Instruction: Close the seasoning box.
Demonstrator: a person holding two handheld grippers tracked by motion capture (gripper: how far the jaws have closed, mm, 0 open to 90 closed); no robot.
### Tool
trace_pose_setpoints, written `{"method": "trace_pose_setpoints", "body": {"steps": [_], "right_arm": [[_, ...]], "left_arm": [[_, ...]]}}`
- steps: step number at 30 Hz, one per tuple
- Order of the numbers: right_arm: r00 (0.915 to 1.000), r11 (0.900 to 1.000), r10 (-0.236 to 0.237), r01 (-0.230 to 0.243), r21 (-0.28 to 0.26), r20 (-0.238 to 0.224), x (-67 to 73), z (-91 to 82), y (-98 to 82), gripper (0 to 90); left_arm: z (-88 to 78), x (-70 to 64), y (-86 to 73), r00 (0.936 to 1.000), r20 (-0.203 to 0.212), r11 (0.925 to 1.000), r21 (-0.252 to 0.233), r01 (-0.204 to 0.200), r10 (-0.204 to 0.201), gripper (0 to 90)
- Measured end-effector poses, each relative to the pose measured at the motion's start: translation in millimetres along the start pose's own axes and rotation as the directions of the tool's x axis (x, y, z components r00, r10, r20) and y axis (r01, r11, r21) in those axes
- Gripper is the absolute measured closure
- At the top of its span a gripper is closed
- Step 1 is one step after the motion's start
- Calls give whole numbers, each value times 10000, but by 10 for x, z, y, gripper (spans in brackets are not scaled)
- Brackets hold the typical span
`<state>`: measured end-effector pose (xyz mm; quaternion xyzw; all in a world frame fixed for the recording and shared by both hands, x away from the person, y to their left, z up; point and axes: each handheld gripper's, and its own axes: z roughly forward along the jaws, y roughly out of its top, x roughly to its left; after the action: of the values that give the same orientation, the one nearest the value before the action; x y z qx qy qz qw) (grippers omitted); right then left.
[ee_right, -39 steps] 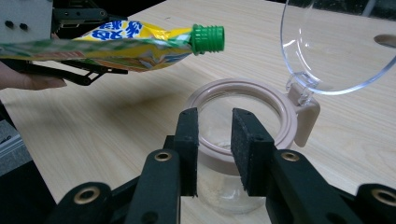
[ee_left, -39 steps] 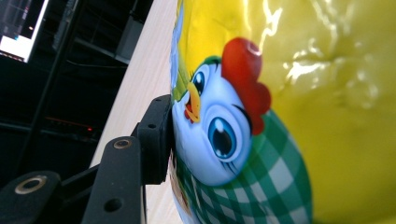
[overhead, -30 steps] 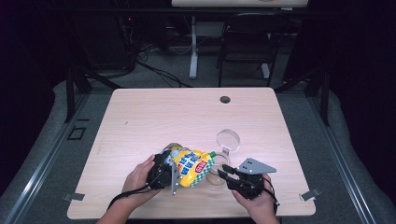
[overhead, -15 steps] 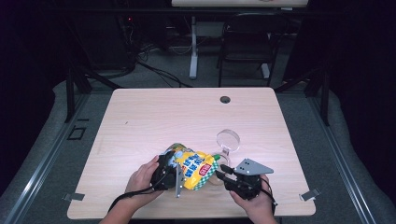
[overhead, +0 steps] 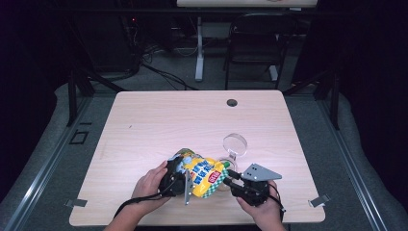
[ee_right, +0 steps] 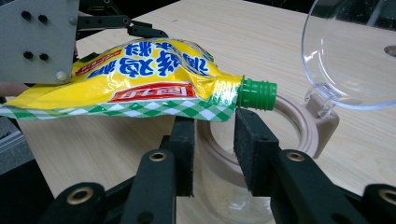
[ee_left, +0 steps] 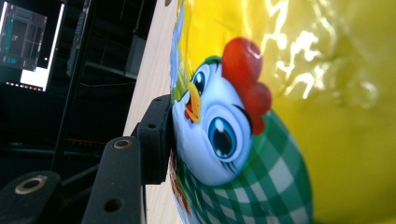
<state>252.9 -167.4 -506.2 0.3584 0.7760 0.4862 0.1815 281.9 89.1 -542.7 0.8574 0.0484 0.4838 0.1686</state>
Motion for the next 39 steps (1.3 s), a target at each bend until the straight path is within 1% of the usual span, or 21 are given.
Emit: {"method": "trace_pose_setpoints", "body": {"steps": [6,10,14,19,24,27,31,37,39], "right_arm": [[10000,10000,-54,54,13,5,11,5,3,690],[10000,10000,-70,70,17,24,12,4,3,689],[9999,9999,-115,115,-15,57,7,-1,3,669],[9997,9996,-259,259,-82,48,14,-10,7,669],[9982,9983,-587,587,-23,88,37,3,7,650],[9972,9974,-724,725,-49,177,52,5,10,647],[9968,9968,-790,791,-57,128,53,10,9,640],[9957,9959,-899,900,-63,211,65,19,7,634],[9955,9957,-924,926,-54,227,67,22,7,630]], "left_arm": [[-17,18,24,9997,-169,9998,-9,-187,187,521],[-29,41,35,9988,-262,9991,71,-423,425,521],[-33,59,33,9978,-256,9981,151,-603,607,521],[-33,71,26,9976,-220,9977,145,-655,658,521],[-33,77,25,9963,-219,9964,212,-825,829,521],[-36,87,26,9960,-221,9961,204,-861,866,521],[-36,94,31,9949,-208,9950,184,-982,986,521],[-41,92,46,9943,-127,9942,208,-1057,1060,521],[-44,97,57,9931,-217,9932,210,-1147,1151,521]]}}
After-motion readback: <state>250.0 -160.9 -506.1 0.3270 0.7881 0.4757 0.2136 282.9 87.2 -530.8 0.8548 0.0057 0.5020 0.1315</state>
